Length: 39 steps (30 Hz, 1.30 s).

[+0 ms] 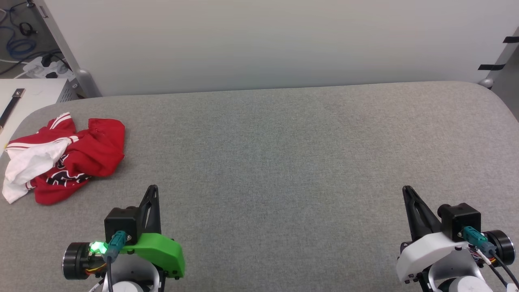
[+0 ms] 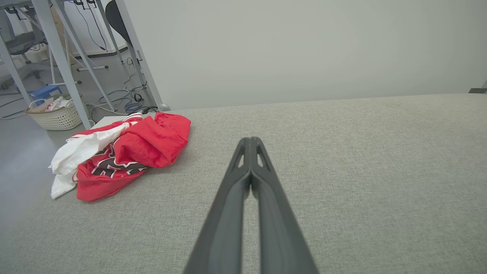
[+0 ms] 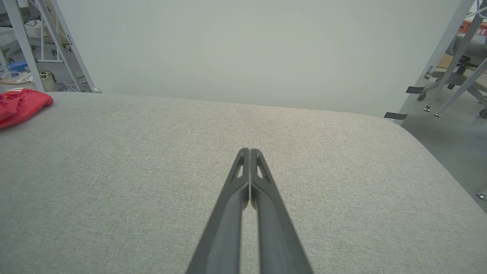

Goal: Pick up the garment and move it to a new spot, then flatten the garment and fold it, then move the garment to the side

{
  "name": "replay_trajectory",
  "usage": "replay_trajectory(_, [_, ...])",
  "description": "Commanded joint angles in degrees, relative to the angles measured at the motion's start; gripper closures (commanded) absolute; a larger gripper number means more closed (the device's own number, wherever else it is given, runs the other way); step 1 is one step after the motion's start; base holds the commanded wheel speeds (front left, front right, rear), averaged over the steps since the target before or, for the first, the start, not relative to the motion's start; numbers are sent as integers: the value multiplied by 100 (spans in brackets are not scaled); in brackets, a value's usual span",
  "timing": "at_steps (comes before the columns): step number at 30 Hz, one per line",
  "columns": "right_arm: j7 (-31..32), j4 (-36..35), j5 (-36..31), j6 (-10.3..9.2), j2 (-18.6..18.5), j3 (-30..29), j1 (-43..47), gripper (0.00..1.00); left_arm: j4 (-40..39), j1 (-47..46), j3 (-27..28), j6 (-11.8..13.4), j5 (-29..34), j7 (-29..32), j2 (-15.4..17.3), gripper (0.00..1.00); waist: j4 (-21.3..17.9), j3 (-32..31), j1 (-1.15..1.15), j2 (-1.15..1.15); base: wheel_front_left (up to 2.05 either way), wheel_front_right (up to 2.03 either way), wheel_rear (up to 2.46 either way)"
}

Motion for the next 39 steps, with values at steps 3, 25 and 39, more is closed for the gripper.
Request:
replay_trajectory(3, [17,10,-55,-4,13,-8,-94,100,-9,-83,6,-24,58,-4,-28,100,0,0,0,0,0,0,0])
replay_trajectory(25, [17,10,-55,-4,13,-8,-94,100,-9,-83,6,-24,58,-4,-28,100,0,0,0,0,0,0,0])
replay_trajectory(39, [17,10,-55,-4,13,-8,-94,100,-9,-83,6,-24,58,-4,-28,100,0,0,0,0,0,0,0])
